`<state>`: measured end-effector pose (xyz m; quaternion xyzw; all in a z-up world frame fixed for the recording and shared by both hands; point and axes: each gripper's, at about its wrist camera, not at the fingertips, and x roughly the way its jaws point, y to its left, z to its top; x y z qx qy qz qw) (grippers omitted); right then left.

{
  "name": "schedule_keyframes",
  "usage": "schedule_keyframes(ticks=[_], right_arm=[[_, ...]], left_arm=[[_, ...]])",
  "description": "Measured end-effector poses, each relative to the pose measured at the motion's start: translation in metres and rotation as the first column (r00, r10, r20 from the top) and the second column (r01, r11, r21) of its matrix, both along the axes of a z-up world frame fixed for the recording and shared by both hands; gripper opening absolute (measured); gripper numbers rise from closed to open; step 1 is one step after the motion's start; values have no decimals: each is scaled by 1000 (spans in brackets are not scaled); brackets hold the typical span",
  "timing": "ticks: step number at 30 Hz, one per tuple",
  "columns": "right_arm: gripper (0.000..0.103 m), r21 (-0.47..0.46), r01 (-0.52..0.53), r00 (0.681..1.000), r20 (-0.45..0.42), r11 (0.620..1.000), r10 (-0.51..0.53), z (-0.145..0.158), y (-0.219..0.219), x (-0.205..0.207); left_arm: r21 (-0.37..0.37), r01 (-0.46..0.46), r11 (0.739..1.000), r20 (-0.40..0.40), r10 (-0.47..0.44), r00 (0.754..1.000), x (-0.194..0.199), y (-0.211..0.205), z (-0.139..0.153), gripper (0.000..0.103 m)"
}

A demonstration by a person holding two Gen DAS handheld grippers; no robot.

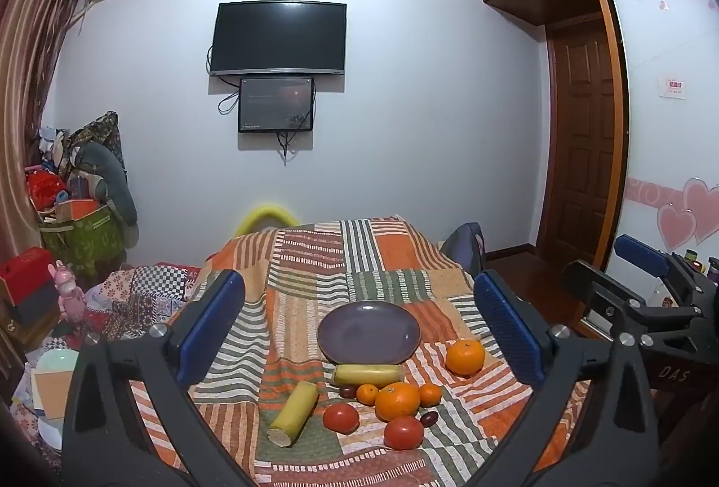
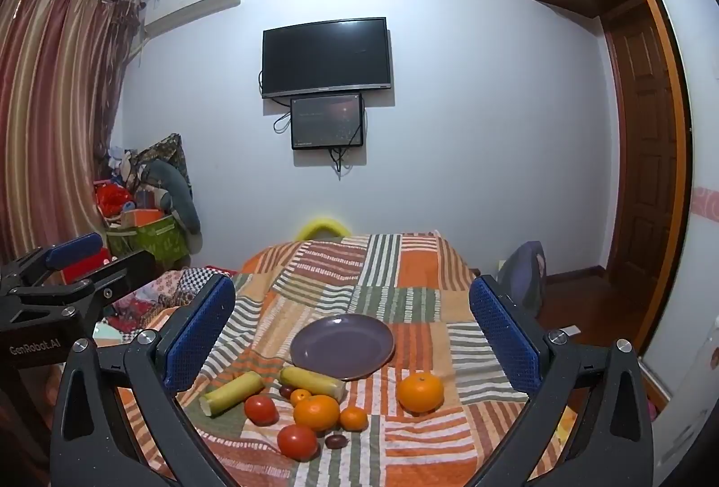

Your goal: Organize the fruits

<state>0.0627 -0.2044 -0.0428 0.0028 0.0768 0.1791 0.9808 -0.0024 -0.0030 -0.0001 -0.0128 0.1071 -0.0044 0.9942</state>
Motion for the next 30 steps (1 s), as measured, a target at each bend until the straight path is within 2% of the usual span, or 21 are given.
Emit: schedule_keyframes(ticks=[30], right_arm=[[103, 1, 2, 1000, 4, 1000, -2, 4, -6, -2]], left_arm=[[4, 12, 1000, -7, -12, 1000, 1, 0, -3, 103]])
